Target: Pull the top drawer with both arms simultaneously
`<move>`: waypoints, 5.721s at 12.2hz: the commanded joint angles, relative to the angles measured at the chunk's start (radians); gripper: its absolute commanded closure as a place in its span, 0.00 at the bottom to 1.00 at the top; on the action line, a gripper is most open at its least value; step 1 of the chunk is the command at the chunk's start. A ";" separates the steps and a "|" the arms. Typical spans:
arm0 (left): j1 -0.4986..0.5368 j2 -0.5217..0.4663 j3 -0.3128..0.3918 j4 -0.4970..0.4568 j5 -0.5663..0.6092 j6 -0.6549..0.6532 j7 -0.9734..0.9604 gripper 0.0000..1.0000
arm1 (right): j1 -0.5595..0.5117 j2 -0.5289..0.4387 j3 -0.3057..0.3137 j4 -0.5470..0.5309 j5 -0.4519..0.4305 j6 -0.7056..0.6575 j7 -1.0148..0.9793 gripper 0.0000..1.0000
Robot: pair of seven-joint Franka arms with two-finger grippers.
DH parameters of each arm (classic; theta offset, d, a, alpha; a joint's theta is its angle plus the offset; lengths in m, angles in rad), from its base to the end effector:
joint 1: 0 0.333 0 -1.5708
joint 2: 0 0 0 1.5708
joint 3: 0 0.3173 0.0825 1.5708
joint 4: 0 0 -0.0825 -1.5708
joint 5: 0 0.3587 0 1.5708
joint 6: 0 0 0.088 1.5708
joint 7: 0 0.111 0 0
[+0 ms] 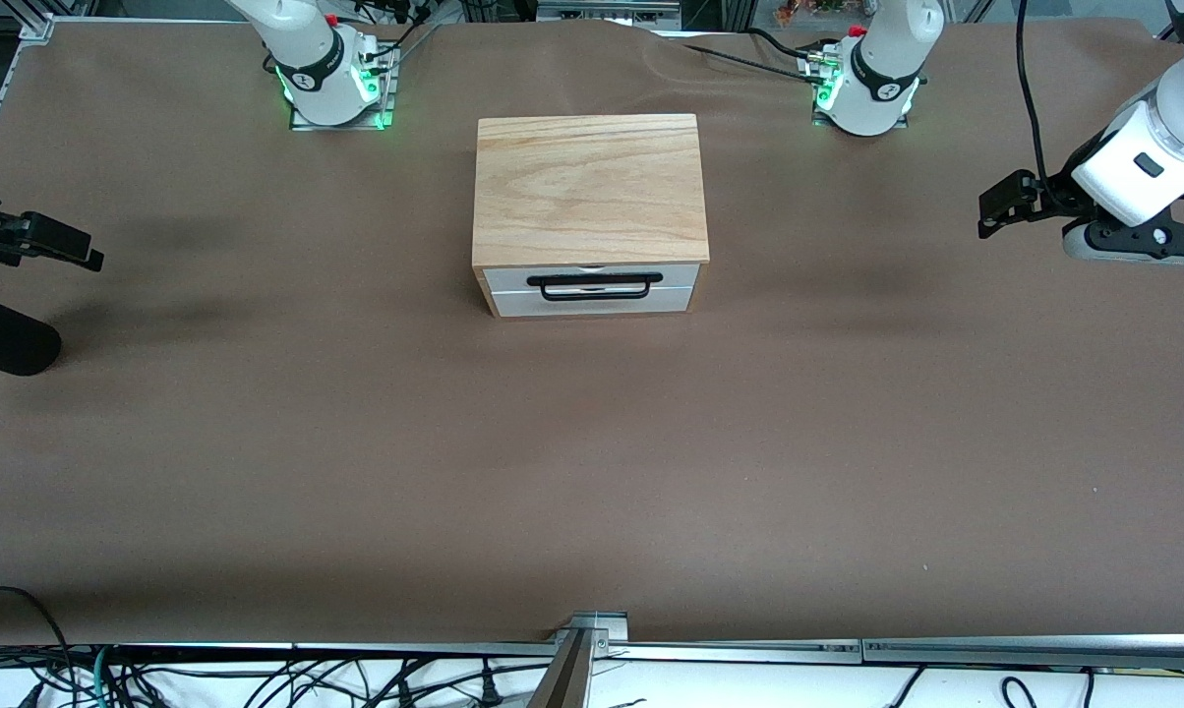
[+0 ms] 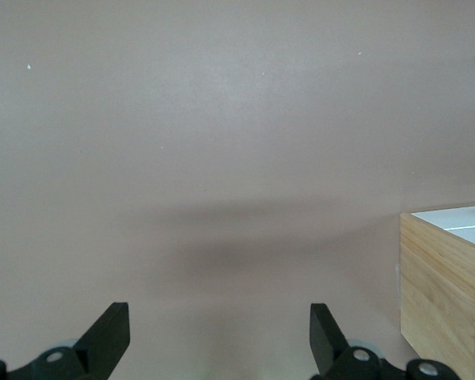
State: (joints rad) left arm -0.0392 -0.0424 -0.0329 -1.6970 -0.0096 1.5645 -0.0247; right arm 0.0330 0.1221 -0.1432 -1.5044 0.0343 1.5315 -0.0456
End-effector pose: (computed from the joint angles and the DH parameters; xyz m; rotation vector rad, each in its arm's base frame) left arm 0.5096 -0.0382 0.5872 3.1337 -0.0736 -0.1418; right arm 0.5576 -0.0528 0.5821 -3.1125 0.1006 0.1436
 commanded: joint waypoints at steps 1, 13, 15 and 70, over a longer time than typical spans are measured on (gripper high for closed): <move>0.005 0.007 0.001 0.019 -0.021 -0.020 0.009 0.00 | -0.013 0.008 0.014 0.024 -0.011 -0.005 0.006 0.00; 0.005 0.059 -0.001 0.014 -0.036 0.060 0.009 0.00 | 0.010 0.060 0.014 0.018 -0.011 -0.002 -0.005 0.00; 0.007 0.072 -0.005 -0.019 -0.061 0.132 0.012 0.00 | 0.039 0.068 0.016 0.016 -0.008 -0.007 -0.008 0.00; 0.062 0.707 -0.395 -0.447 -1.698 0.281 1.141 0.62 | 0.407 0.495 0.085 -0.485 1.711 0.219 -1.128 0.73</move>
State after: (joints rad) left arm 0.0267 0.6658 -0.4101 -2.1037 -1.7257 1.8793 1.1335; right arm 0.4451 0.6208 -0.0625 -1.9759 1.7269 1.7610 -1.1506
